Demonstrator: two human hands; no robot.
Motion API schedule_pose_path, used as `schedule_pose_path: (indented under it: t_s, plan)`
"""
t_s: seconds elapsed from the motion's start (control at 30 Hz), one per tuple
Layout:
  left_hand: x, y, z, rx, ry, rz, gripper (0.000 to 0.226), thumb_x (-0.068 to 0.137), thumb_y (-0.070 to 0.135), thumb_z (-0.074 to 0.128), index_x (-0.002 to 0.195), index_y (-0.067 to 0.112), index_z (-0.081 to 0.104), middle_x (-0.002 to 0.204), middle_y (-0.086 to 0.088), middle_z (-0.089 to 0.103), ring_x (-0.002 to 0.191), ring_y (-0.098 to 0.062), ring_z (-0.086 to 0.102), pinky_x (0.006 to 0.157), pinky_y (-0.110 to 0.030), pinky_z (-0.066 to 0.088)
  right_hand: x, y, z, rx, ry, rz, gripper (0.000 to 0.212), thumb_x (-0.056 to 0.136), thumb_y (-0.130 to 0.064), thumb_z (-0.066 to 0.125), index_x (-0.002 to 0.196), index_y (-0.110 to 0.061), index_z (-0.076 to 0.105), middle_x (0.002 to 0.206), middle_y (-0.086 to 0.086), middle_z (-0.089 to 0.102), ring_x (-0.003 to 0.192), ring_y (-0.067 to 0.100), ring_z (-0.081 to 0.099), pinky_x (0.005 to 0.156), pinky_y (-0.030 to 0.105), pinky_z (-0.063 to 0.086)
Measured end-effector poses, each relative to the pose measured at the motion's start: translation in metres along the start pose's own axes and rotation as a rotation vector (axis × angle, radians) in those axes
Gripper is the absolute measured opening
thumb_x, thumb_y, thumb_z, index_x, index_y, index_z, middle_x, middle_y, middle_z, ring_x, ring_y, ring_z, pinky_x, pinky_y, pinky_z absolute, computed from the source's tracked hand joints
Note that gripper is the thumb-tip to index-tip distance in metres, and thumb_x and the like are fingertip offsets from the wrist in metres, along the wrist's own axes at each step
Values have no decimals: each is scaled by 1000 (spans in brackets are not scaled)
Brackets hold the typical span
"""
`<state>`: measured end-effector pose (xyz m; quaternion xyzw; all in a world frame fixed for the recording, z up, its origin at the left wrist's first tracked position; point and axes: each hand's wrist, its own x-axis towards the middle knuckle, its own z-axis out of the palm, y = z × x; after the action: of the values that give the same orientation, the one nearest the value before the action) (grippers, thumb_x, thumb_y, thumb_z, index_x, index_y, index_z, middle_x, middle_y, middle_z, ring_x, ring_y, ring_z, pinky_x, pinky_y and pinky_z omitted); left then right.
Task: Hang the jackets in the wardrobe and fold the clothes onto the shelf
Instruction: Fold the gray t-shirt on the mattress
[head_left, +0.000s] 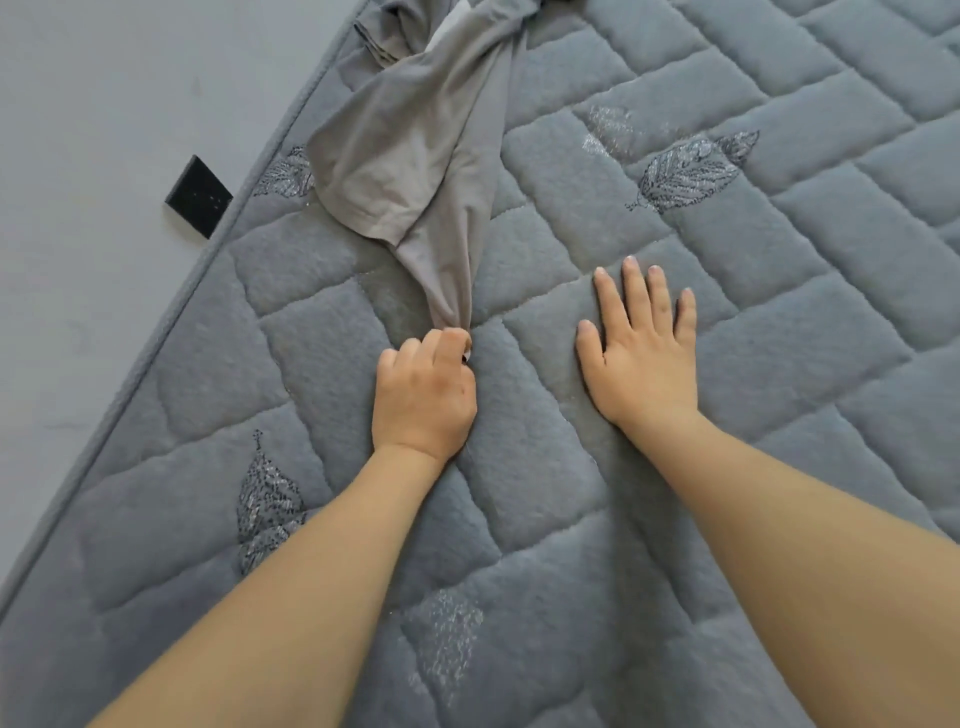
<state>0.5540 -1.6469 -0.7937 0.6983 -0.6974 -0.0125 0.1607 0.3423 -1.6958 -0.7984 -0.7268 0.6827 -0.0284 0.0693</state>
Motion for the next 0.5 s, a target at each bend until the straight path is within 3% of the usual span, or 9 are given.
schedule_pose_path:
  t_s: [0.17, 0.33, 0.43, 0.5]
  plan:
    - [-55, 20, -22, 62, -94, 37, 13, 84, 5, 57, 95, 6, 62, 81, -12, 60, 71, -36, 56, 66, -43, 37, -113, 21, -3, -43, -158, 13, 65, 99, -50, 8, 157, -23, 2, 165, 3, -4, 151, 20, -8, 121, 46, -9]
    - [-222, 8, -84, 18, -255, 240, 5, 78, 17, 51, 80, 19, 55, 73, -3, 52, 66, -30, 51, 63, -42, 33, -183, 5, -23, 4, -349, 96, 65, 101, -46, 19, 158, -18, 4, 165, 2, -5, 151, 19, -8, 121, 44, -7]
    - [-296, -18, -123, -38, -442, 283, 7, 75, 15, 55, 78, 21, 58, 71, 2, 51, 63, -25, 51, 60, -38, 36, -199, -27, -51, 90, -375, 101, 66, 96, -35, 44, 152, -9, 22, 161, 13, 14, 148, 29, 13, 120, 41, 9]
    - [-314, -32, -140, -106, -557, 156, 13, 80, 12, 54, 88, 21, 59, 74, 2, 55, 65, -25, 54, 59, -37, 41, -201, -62, -72, 189, -262, -30, 63, 86, -19, 58, 143, -1, 37, 148, 21, 34, 135, 37, 33, 113, 39, 23]
